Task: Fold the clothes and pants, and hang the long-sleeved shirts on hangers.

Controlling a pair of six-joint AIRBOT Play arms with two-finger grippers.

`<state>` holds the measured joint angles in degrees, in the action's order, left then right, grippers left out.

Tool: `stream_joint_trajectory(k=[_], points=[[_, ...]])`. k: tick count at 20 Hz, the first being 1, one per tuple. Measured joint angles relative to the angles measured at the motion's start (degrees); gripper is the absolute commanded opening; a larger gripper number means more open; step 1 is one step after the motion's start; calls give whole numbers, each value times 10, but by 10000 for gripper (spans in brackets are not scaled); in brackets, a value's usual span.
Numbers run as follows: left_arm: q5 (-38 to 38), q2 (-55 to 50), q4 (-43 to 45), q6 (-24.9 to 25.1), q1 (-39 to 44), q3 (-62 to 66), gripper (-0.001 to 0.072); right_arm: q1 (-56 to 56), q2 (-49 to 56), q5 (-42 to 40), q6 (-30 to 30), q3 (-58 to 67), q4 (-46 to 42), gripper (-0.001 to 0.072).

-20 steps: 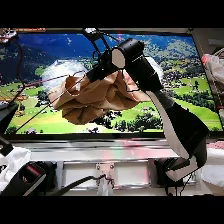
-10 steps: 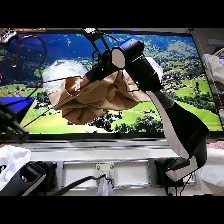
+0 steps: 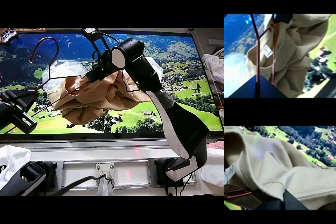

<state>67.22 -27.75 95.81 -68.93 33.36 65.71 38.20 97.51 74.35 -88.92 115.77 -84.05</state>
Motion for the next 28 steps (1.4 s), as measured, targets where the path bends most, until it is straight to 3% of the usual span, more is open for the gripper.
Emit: stream_joint_trajectory(k=[7, 12, 17, 20, 23, 28], points=[[-56, -29, -21, -1, -12, -22, 7, 0, -5, 1, 4, 0, 6, 30], [-109, -50, -189, 21, -128, -83, 6, 0, -23, -2, 11, 0, 0, 30], [-81, -103, -524, 171, -337, -131, 6, 0, -34, -2, 13, 0, -4, 29], [-33, -170, -706, 253, -403, -139, 7, 0, -36, -4, 14, 0, -5, 29], [51, -255, -812, 303, -420, -141, 8, 0, -37, -5, 14, 0, -5, 29], [142, -364, -899, 354, -411, -143, 7, 0, -35, -42, 15, 0, -13, 29]])
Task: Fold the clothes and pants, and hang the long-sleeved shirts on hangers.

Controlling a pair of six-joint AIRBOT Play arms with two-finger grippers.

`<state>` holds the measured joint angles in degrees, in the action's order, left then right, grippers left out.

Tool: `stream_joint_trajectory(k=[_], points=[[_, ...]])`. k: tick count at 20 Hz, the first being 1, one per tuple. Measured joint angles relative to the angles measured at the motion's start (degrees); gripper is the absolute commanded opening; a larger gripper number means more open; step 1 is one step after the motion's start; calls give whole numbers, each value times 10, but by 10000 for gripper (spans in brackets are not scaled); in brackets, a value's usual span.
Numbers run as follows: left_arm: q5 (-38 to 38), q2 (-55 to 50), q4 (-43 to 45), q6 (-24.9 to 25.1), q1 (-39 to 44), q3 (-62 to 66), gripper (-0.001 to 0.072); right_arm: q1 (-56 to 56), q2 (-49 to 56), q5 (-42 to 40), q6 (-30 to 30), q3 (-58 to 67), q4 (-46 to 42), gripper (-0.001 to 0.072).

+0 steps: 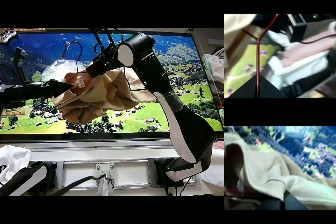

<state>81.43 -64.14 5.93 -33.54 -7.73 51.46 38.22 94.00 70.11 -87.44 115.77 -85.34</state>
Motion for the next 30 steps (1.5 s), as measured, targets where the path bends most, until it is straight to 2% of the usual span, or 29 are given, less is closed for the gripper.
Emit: stream_joint_trajectory(k=[6, 14, 17, 22, 30], points=[[67, -120, -102, 47, 6, 5, 7, 0, 3, -40, -1, 0, -3, 30], [198, -272, -232, 87, 28, 59, 7, 0, -5, -1, -4, 1, 30, 30], [229, -292, -263, 90, 47, 68, 7, 0, -26, 22, -2, 1, 36, 30], [244, -302, -364, 97, 94, 72, 8, 1, -88, 47, 0, 0, 46, 29], [245, -305, -401, 110, 173, 72, 8, 0, -147, 71, 1, 0, 66, 29]])
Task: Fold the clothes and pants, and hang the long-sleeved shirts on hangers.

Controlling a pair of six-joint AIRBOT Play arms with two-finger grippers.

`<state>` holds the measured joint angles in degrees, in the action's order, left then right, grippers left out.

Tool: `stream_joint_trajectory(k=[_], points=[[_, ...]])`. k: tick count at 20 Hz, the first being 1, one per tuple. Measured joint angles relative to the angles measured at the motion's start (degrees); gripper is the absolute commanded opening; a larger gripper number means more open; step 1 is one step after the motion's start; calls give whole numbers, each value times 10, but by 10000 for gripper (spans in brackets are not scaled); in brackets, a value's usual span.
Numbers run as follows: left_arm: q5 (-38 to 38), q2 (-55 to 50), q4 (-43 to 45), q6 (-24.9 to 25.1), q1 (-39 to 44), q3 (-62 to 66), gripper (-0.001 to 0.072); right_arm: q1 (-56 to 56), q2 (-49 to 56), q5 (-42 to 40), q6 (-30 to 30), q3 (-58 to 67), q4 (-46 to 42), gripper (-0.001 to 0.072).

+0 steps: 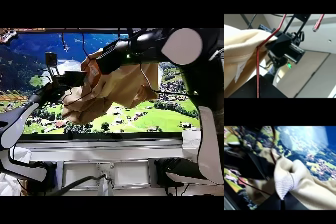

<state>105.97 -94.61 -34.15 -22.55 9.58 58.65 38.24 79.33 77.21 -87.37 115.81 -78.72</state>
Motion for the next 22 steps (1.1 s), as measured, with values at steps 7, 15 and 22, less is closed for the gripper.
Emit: stream_joint_trajectory(k=[7, 15, 22], points=[[0, 0, -37, 9, 35, 0, 8, 0, -8, 45, 7, 0, 55, 125], [0, 1, -54, 11, 40, 0, 8, 0, -8, 84, 42, 0, 59, 406], [1, 1, -56, 11, 40, 0, 8, 0, -45, -12, 132, 1, 27, 406]])
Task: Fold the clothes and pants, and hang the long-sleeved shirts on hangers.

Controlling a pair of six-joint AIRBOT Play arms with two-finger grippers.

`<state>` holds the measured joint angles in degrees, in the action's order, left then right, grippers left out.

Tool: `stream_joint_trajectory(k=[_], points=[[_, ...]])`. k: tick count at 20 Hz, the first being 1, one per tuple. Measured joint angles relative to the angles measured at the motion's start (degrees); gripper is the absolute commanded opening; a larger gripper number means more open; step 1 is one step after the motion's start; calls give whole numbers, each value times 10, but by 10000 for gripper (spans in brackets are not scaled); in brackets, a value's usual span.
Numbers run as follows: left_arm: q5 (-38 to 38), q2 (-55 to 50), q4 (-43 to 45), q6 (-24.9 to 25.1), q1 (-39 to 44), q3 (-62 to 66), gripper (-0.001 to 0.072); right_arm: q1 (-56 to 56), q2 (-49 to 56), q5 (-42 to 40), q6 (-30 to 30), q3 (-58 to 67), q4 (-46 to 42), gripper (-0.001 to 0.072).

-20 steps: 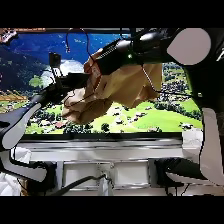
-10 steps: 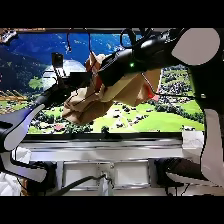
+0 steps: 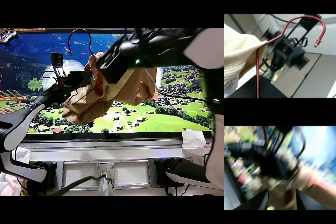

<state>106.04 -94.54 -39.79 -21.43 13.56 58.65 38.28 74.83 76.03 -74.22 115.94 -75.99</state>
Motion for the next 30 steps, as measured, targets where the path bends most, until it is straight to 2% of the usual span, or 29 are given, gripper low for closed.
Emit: stream_joint_trajectory(k=[1, 2, 3, 4, 5, 6, 11, 19, 26, 28, 30], points=[[0, 0, 0, 0, 0, 0, 8, -1, -11, -25, 33, 0, -32, 423], [0, 0, 0, 0, 0, 0, 8, -3, -21, -42, 81, 0, -73, 502], [0, 0, 0, 0, 0, 0, 8, -10, -28, -49, 133, 0, -109, 524], [0, 0, 0, 0, 0, 0, 8, -21, -33, -48, 189, -3, -142, 573], [0, 0, 0, 0, 0, 0, 8, -37, -37, -41, 232, -9, -165, 657], [0, 0, 0, 0, 0, 0, 8, -55, -39, -30, 264, -20, -176, 693], [0, 0, 1, 0, 0, 0, 8, -150, -39, -19, 362, -104, -101, 694], [1, 0, 4, 0, 0, 0, 8, -181, -15, -73, 404, -154, -43, 690], [1, 0, 7, 0, 0, 0, 9, -182, -49, -68, 416, -157, -55, 687], [1, 0, 7, 0, 0, 0, 9, -182, -48, -68, 431, -158, -46, 657], [1, 0, 7, 0, 0, 0, 9, -182, -45, -78, 444, -158, -27, 692]])
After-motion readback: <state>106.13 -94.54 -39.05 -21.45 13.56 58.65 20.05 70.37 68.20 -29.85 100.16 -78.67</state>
